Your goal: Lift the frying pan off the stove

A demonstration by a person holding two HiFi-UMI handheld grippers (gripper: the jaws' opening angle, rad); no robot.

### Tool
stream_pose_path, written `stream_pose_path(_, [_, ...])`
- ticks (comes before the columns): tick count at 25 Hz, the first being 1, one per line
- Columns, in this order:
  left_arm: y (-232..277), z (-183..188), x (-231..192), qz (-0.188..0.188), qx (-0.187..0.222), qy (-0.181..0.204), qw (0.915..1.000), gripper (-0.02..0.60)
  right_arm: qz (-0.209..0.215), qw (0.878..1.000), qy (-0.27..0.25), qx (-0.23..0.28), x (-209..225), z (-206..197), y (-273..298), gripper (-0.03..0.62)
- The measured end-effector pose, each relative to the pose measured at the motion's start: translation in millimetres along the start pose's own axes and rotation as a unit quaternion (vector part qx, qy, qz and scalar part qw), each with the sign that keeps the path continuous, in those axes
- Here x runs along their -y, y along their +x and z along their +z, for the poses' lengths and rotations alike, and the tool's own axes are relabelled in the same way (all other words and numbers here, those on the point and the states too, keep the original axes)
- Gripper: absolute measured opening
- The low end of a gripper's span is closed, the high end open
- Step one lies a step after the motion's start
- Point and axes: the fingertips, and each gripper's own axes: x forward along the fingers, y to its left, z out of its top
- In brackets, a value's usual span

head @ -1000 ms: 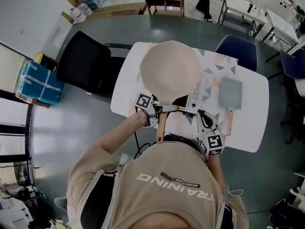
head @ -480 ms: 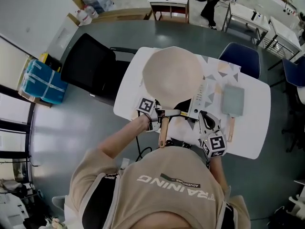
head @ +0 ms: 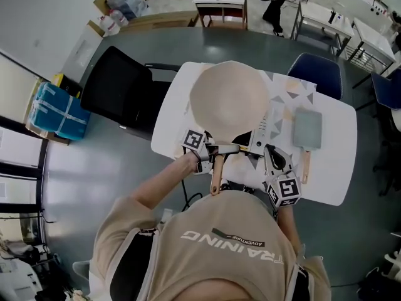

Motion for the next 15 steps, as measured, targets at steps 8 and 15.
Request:
stream_pose_path(8, [-3.5, 4.4, 2.4, 0.001, 0.003, 0.003, 1.0, 0.16, -0.001, 1.0, -0.004, 0.0, -1.3, -0.7, -5.7, -0.005])
stream_pose_path(15, [-7.9, 2.9, -0.7, 0.008, 0.005, 0.005, 0.9999, 0.16, -0.002, 1.0, -0.01, 0.004, -3.9, -0.4, -7.1, -0.005])
